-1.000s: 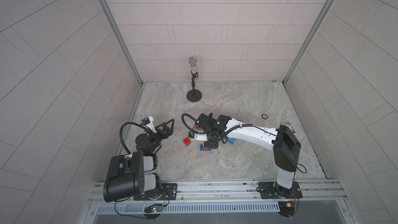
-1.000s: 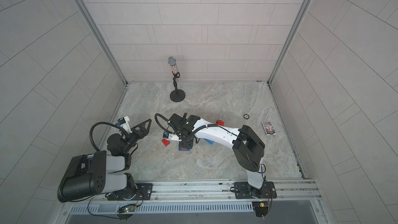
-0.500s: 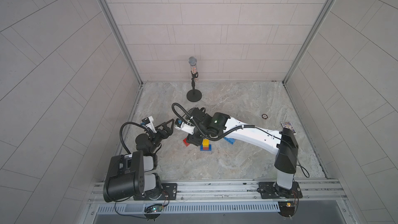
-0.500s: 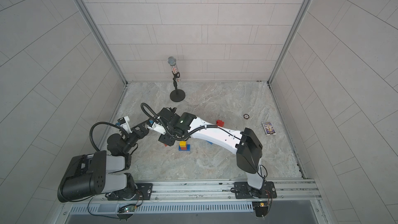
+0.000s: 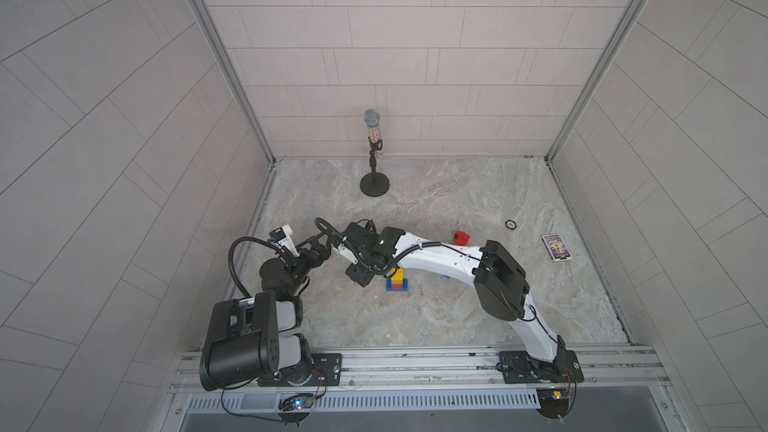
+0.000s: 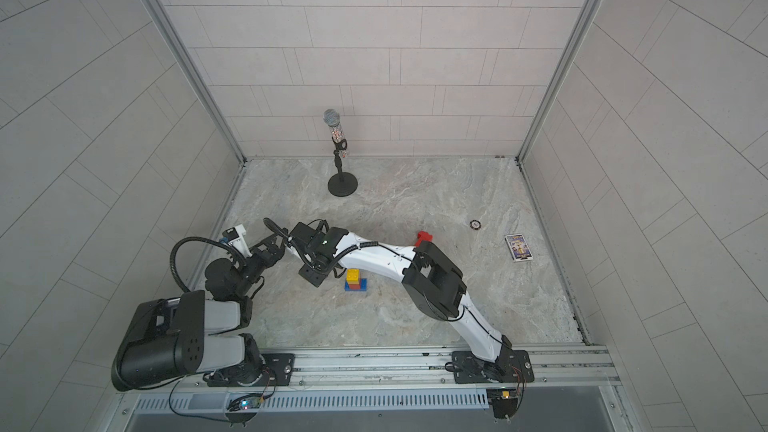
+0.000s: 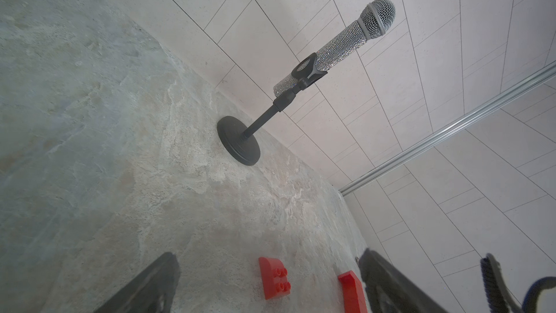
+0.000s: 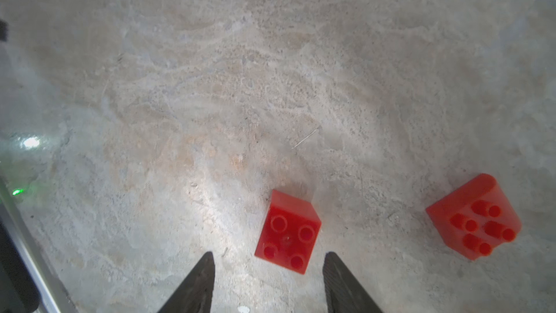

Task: Assemble the number 1 with lego
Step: Pick up the lego brick from the center of the board.

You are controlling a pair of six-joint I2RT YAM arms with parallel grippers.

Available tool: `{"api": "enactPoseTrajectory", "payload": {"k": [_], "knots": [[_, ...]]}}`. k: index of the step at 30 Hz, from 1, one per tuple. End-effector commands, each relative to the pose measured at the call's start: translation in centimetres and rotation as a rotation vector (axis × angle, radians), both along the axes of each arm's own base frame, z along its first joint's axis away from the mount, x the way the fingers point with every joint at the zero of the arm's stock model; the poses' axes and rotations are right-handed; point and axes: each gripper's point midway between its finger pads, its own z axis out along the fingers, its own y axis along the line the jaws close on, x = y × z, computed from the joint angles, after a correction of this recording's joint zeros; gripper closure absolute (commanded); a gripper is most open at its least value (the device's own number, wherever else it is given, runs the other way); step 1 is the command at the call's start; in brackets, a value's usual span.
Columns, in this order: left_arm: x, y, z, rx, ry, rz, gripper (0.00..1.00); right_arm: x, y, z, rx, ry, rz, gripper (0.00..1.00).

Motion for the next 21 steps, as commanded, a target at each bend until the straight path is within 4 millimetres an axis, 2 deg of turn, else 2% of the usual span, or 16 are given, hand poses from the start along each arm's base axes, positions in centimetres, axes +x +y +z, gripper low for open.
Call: {"api": "enactPoseTrajectory", "payload": {"k": [1, 8, 12, 13, 18, 21], "knots": [[-0.2, -0.6, 1.4, 0.012, -0.061, -0.036, 0.00, 0.4, 0.8, -0.4, 0.002, -0.018, -0.036, 0.41], [-0.2, -0.6, 1.4, 0.012, -0.060, -0.035, 0.00, 0.3, 0.5, -2.7, -0.033, 0.009, -0.047, 0.42], [-0.2, -0.6, 1.5, 0.012, -0.061, -0.034, 0.00, 0.4, 0.2, -3.0, -0.049, -0.002, -0.050, 0.46], [-0.2, -0.6, 1.4, 0.013, -0.061, -0.034, 0.00, 0.5, 0.1, -3.0, -0.054, -0.006, -0.050, 0.47], [-0.2, -0.6, 1.5, 0.012, -0.062, -0.034, 0.00, 0.7, -0.2, -3.1, -0.071, -0.023, -0.046, 0.69], [-0.2, -0.6, 1.5, 0.013, -0.062, -0.034, 0.00, 0.9, -0.6, -2.6, -0.090, -0.047, -0.039, 0.76]]}}
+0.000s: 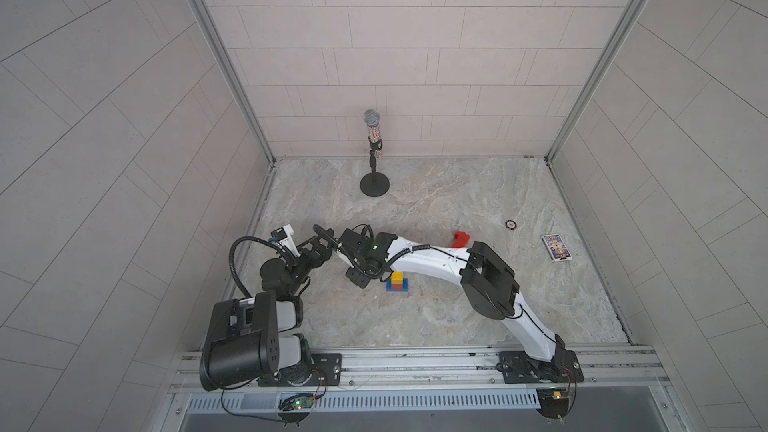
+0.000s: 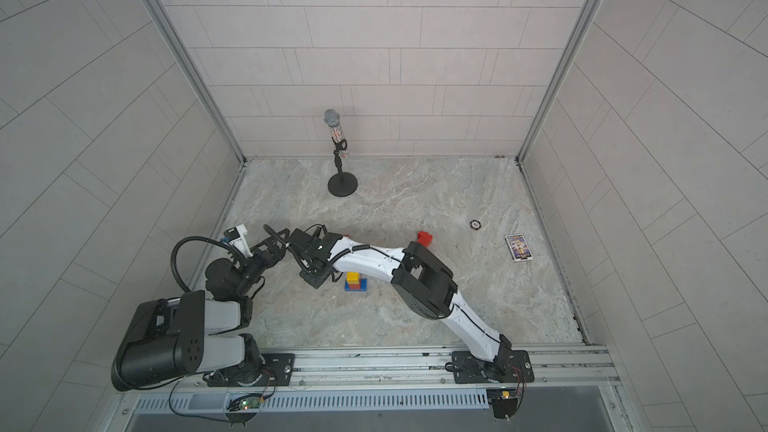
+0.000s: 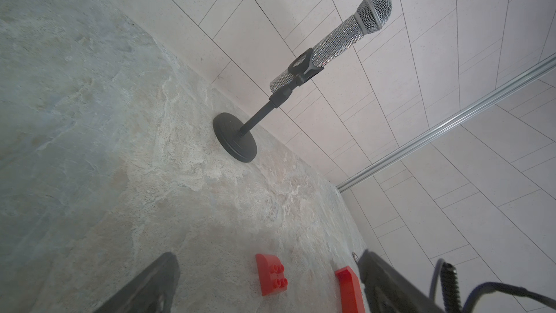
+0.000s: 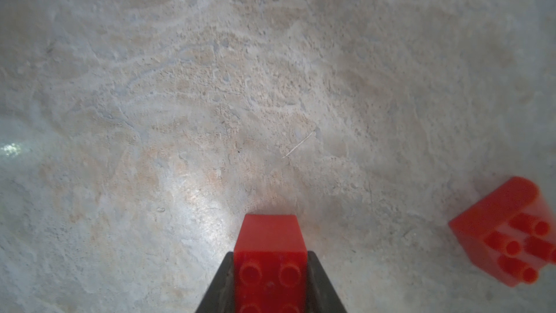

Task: Assemble the number 1 with lego
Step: Pick up the lego brick from the center of the board.

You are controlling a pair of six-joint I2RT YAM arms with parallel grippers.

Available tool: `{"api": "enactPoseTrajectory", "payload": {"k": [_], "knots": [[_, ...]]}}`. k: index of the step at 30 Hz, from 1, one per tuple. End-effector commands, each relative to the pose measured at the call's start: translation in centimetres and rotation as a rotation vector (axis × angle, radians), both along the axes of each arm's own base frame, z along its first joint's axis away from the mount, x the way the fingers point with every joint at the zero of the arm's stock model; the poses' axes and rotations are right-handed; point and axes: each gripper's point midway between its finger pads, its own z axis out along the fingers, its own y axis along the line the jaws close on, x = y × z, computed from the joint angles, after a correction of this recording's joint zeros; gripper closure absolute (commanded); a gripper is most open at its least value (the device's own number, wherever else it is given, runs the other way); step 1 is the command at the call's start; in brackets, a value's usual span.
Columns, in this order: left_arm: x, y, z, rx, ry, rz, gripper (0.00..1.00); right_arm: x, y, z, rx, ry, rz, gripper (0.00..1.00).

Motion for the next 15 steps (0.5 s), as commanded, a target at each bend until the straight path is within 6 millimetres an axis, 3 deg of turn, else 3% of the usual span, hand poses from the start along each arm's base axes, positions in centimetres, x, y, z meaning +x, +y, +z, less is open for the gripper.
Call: {"api": "enactPoseTrajectory", "payload": {"k": [1, 15], "knots": [[-0.1, -0.3, 1.4, 0.013, -0.060, -0.018, 0.00, 0.2, -0.9, 0.4, -0.046, -0.037, 0.002, 0.79], [-0.1, -0.3, 1.4, 0.013, -0.059, -0.019, 0.00, -1.1, -4.8, 9.6, 0.006, -0.152, 0.176, 0.96]]}}
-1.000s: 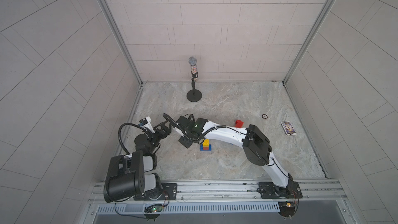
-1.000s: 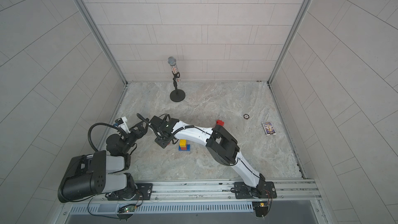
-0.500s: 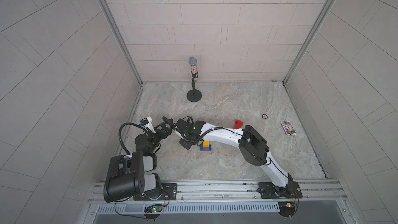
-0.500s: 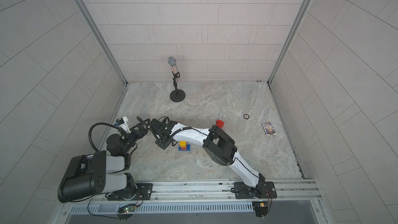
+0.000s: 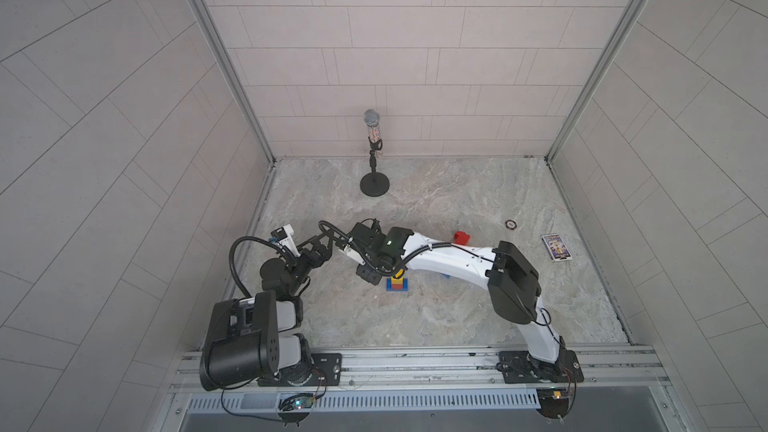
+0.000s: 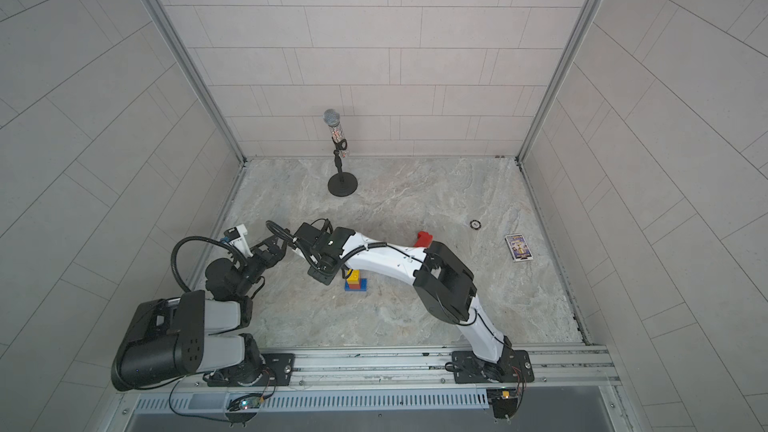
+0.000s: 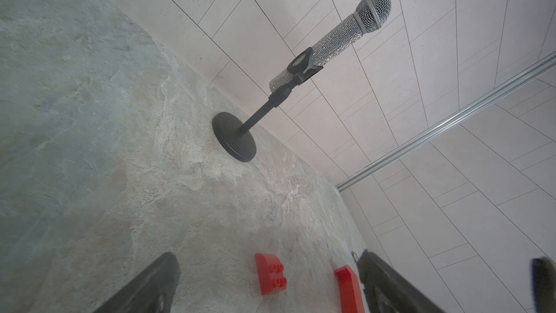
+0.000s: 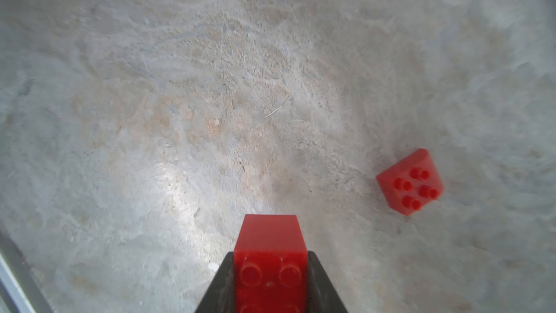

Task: Assemble the number 1 with lego
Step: Pick up the lego brick from the center of the board, then assemble the lego brick with the lego brick.

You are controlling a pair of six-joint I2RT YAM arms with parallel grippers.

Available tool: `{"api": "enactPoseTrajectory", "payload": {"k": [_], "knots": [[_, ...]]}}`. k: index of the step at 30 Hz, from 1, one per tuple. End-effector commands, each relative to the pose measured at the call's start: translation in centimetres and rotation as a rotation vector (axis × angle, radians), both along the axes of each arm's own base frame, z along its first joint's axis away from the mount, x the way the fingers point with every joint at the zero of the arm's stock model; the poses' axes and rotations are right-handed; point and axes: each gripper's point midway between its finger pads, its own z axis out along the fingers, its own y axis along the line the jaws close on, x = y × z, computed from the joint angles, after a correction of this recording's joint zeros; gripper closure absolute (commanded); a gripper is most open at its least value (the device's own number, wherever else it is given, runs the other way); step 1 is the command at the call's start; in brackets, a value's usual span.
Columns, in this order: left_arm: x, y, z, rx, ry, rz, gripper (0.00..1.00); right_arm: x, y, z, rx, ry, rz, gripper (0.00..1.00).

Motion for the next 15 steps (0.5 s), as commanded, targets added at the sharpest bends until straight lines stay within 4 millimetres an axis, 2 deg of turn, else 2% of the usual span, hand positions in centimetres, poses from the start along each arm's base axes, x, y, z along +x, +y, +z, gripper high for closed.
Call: {"api": "enactPoseTrajectory", "payload": {"k": [1, 4, 8, 12, 15], "knots": [[0.0, -0.3, 1.4, 0.013, -0.060, -0.016, 0.00, -0.2, -1.7, 4.0, 0.028, -0.054, 0.067, 0.96], [0.0, -0.3, 1.4, 0.013, -0.060, -0.016, 0.00, -0.7, -3.1, 6.0, 0.066, -0.054, 0.126, 0.98], [-0.1, -0.3, 1.4, 0.013, -0.059, -0.018, 0.00, -2.0, -5.6, 7.1, 0.083, -0.042, 0.223, 1.00], [0.0, -0.3, 1.4, 0.013, -0.059, -0.017, 0.00, -4.1, -7.3, 7.4, 0.109, -0.003, 0.343, 1.00], [0.0, -0.3, 1.3, 0.012, -0.056, -0.018, 0.00, -4.9, -8.1, 6.9, 0.093, 0.013, 0.382, 1.00]]}}
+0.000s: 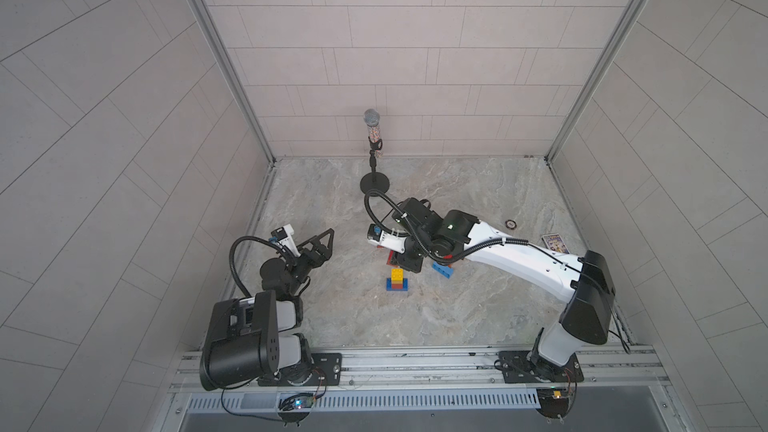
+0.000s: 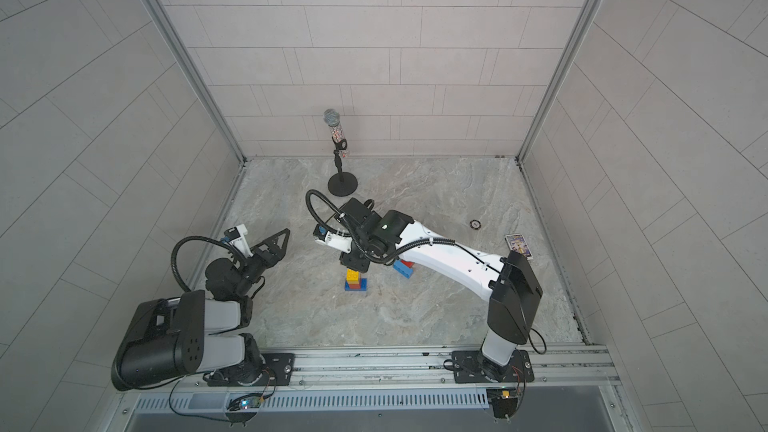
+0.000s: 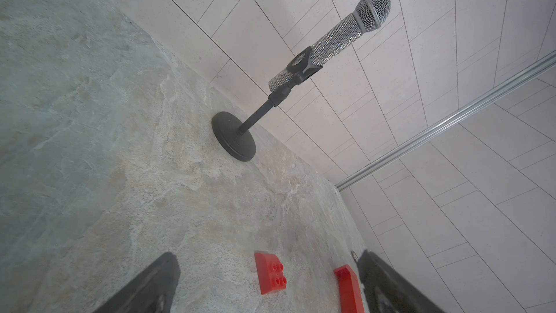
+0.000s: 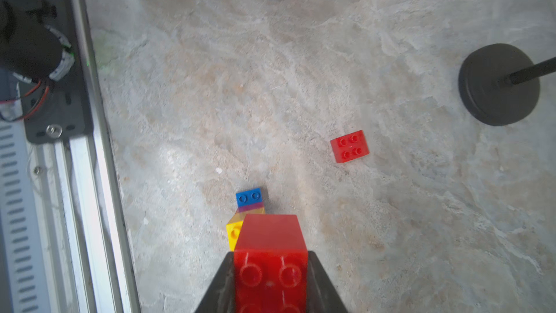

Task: Assemble the number 1 with lego
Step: Assemble the lego brick with the lego brick.

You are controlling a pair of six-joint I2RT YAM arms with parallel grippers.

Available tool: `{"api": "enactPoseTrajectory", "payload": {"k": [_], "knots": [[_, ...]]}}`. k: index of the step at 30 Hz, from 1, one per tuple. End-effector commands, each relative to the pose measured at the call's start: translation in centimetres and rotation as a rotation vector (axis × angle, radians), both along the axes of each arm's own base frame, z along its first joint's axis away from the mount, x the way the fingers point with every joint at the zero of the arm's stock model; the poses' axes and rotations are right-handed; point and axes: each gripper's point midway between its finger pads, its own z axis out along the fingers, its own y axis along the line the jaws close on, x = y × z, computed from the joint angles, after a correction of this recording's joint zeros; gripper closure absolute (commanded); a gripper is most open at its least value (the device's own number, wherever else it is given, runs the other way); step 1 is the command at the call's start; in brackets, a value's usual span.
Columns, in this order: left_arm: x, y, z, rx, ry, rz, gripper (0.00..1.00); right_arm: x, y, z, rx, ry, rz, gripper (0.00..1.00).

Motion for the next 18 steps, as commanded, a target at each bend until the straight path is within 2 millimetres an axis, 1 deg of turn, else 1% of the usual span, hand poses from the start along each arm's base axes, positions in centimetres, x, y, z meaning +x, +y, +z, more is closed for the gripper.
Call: {"api": "enactPoseTrajectory", "payload": {"k": [1, 5, 10, 18], "knots": [[0.0, -0.2, 1.3, 0.012, -0.055, -0.014, 0.00, -2.1, -0.6, -0.4, -0.017, 0.026, 0.135, 1.00], [0.0, -0.2, 1.3, 0.012, -0.056, -0.013, 0.00, -2.3, -0.8, -1.4, -0.051, 0.034, 0.161, 1.00], [0.1, -0.2, 1.3, 0.012, -0.056, -0.013, 0.00, -1.9, -1.0, -2.5, -0.099, 0.028, 0.172, 1.00], [0.1, -0.2, 1.3, 0.010, -0.054, -0.015, 0.00, -1.4, -1.2, -3.2, -0.125, 0.009, 0.165, 1.00]]}}
